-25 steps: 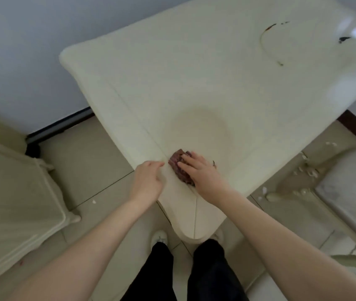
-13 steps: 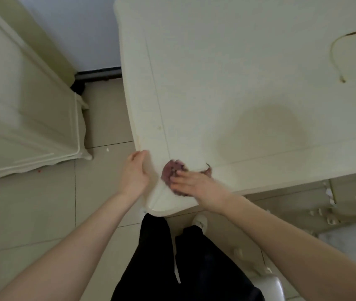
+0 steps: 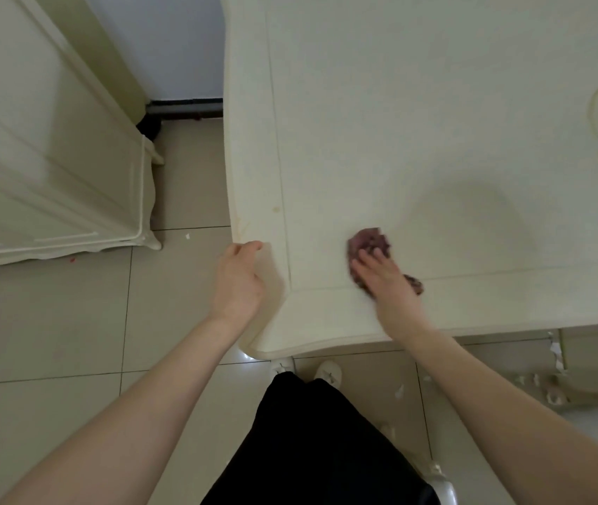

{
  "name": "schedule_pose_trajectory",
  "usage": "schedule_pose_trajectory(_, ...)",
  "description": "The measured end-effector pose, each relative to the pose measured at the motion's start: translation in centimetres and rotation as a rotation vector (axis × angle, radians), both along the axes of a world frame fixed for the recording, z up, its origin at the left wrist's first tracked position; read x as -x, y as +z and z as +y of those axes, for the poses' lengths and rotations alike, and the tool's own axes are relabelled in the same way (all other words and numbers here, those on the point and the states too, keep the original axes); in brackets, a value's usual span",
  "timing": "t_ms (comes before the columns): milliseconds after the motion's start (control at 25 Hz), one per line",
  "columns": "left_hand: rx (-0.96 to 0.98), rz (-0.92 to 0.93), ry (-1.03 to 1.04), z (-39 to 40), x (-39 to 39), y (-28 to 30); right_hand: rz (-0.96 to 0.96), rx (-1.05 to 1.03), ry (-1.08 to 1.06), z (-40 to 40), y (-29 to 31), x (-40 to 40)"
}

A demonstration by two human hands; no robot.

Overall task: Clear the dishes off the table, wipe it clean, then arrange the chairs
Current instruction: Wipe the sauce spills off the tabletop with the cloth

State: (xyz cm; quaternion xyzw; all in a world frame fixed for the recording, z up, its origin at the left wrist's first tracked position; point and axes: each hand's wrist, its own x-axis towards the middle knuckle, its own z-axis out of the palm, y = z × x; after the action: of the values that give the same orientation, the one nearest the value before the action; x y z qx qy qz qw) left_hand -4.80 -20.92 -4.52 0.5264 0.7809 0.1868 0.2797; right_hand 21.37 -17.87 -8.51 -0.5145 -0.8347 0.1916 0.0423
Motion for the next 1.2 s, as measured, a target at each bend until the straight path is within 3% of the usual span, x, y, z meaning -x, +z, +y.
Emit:
schedule_pose_trajectory(80, -0.001, -0.035, 0.110, 0.1, 0.9, 0.2, 0.088, 0.010, -0.209, 1.1, 1.1, 0.0)
schedule_pose_trajectory(200, 0.008, -0.079, 0.223, 0.4, 3.0, 0.2, 0.468, 0.124, -0.240, 4.1, 4.9, 6.4)
schedule_pose_trajectory(240, 0.006, -0.091, 0.244, 0.7, 3.8, 0.1, 0.503, 0.142, -0.228, 5.9, 6.0, 9.1)
schedule_pose_trajectory(320, -0.009, -0.108, 0.294, 1.1, 5.2, -0.1, 0.433, 0.073, -0.112, 10.3, 5.3, 13.7)
schedule_pose_trajectory(400, -0.029, -0.118, 0.329, 1.1, 6.0, -0.2, 0.276, 0.136, 0.022, 11.9, 3.7, 16.9)
schedule_pose_trajectory(480, -0.027, -0.109, 0.319, 0.7, 6.4, -0.4, 0.163, 0.035, 0.275, 9.4, 1.6, 18.6)
schedule_pose_trajectory(560, 0.004, -0.105, 0.303, 0.3, 6.2, -0.7, 0.198, 0.041, 0.492, 4.4, 0.2, 18.1)
schedule_pose_trajectory(720, 0.031, -0.067, 0.238, -0.7, 4.0, -0.3, 0.286, 0.120, 0.550, -2.9, -0.9, 12.8)
schedule_pose_trajectory(880, 0.004, 0.061, 0.091, -1.3, 0.4, 0.4, 0.260, 0.089, 0.564, -4.5, -1.7, 6.3)
schedule_pose_trajectory(1040, 0.012, 0.213, -0.083, -1.1, -6.0, 1.1, 0.284, 0.053, 0.407, -4.0, -2.1, -2.5)
schedule_pose_trajectory(1200, 0.051, 0.238, -0.146, 0.0, -14.1, 1.0, 0.268, 0.031, 0.209, -1.7, -1.6, -13.8)
